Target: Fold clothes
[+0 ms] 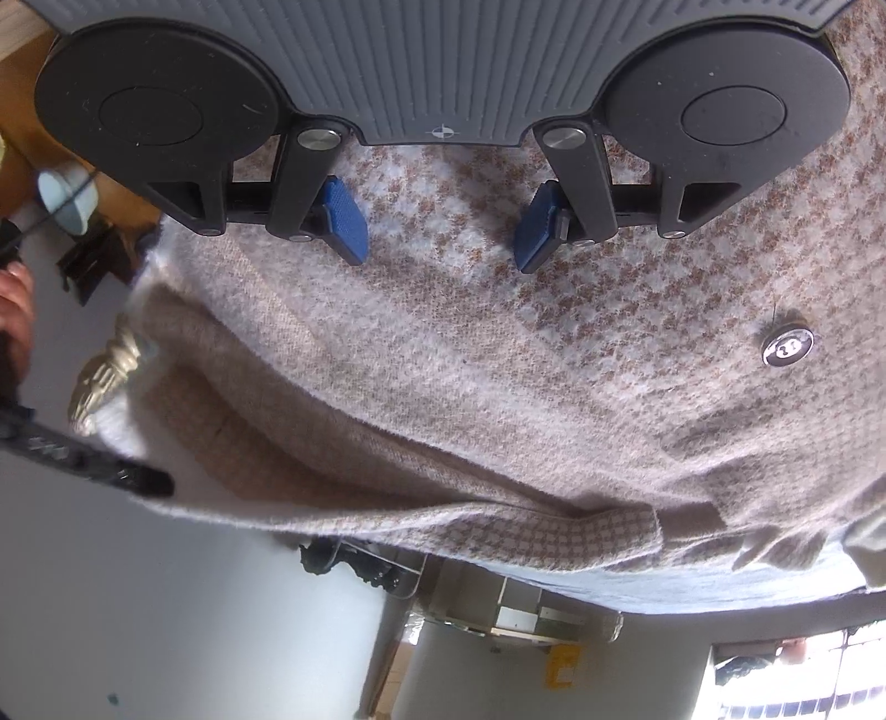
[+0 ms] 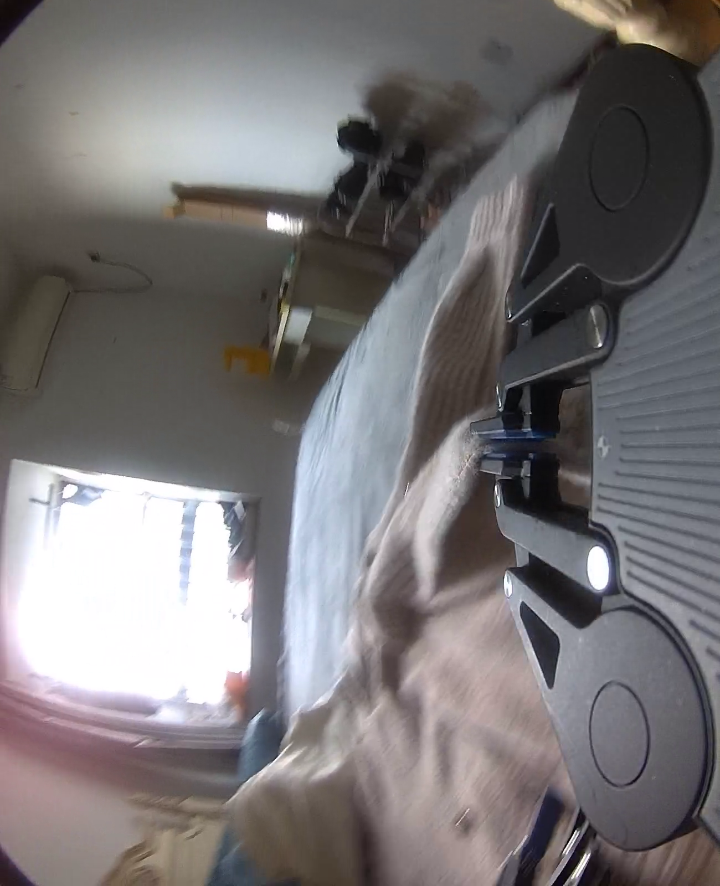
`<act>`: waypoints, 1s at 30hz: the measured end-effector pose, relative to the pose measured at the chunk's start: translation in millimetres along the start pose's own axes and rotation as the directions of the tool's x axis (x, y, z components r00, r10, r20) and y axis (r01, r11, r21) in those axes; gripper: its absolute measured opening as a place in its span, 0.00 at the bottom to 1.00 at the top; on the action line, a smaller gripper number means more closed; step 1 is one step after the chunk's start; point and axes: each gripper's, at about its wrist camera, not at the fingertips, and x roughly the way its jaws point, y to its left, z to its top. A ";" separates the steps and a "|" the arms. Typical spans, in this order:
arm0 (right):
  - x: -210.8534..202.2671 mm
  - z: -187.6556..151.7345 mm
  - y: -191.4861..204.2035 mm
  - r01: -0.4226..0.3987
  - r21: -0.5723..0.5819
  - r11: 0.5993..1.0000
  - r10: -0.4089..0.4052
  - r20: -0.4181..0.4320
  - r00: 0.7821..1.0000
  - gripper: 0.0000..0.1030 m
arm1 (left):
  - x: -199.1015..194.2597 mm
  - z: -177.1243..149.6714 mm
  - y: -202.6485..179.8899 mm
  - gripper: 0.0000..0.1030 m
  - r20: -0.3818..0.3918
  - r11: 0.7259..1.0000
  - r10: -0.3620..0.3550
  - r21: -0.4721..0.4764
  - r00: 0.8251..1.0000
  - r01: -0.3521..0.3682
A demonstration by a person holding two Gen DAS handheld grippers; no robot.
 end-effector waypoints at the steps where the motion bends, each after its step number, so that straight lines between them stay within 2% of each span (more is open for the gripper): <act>1: -5.3 6.5 5.6 -0.052 0.023 0.998 0.052 0.007 0.999 0.04 | -3.1 0.4 2.1 0.57 0.009 1.000 0.001 -0.020 1.000 -0.001; 4: -15.9 24.2 26.2 -0.197 0.075 0.977 0.196 0.020 0.980 0.04 | -19.4 -0.2 8.0 0.57 0.044 0.998 0.021 -0.056 0.999 -0.019; 7: -24.8 34.2 49.0 -0.320 0.116 0.940 0.320 0.025 0.947 0.04 | -44.1 -3.2 17.3 0.57 0.079 0.996 0.033 -0.087 0.996 -0.026; 12: -27.2 26.9 95.4 -0.430 0.136 0.893 0.435 -0.011 0.900 0.04 | -86.5 -14.8 40.9 0.57 0.121 0.982 0.039 -0.186 0.992 -0.016; 15: -14.7 4.9 119.6 -0.448 0.159 0.880 0.464 -0.087 0.881 0.05 | -104.4 -23.6 59.9 0.57 0.127 0.967 0.050 -0.255 0.991 -0.016; 19: 2.2 -26.4 145.9 -0.418 0.152 0.895 0.441 -0.176 0.880 0.06 | -114.9 -33.9 74.4 0.57 0.118 0.950 0.033 -0.312 0.992 0.006; 21: 9.8 -39.9 152.3 -0.416 0.163 0.894 0.445 -0.228 0.866 0.10 | -118.3 -38.4 78.3 0.57 0.114 0.943 0.019 -0.332 0.993 0.020; 22: 10.9 -44.9 151.8 -0.414 0.185 0.891 0.450 -0.246 0.859 0.15 | -119.6 -40.6 79.3 0.57 0.112 0.940 0.008 -0.339 0.994 0.031; 23: 9.6 -47.6 147.7 -0.420 0.221 0.880 0.467 -0.246 0.849 0.27 | -120.0 -42.6 78.3 0.57 0.109 0.939 -0.012 -0.341 0.994 0.049; 24: 5.3 -48.4 139.9 -0.429 0.268 0.863 0.489 -0.227 0.842 0.33 | -120.1 -44.5 76.9 0.57 0.106 0.937 -0.033 -0.341 0.994 0.068; 25: -0.4 -48.8 130.5 -0.436 0.313 0.844 0.507 -0.198 0.839 0.41 | -119.1 -46.1 74.7 0.57 0.103 0.936 -0.057 -0.340 0.993 0.089; 27: -17.6 -48.3 101.5 -0.439 0.401 0.804 0.516 -0.105 0.850 0.42 | -114.7 -47.6 68.8 0.58 0.093 0.933 -0.111 -0.333 0.990 0.136; 29: -35.0 -52.9 66.7 -0.398 0.496 0.772 0.472 -0.028 0.881 0.52 | -107.3 -47.2 61.9 0.58 0.077 0.930 -0.159 -0.322 0.984 0.175; 30: -44.1 -56.3 49.2 -0.372 0.543 0.753 0.440 0.004 0.898 0.53 | -102.8 -46.5 58.2 0.58 0.067 0.929 -0.181 -0.316 0.981 0.193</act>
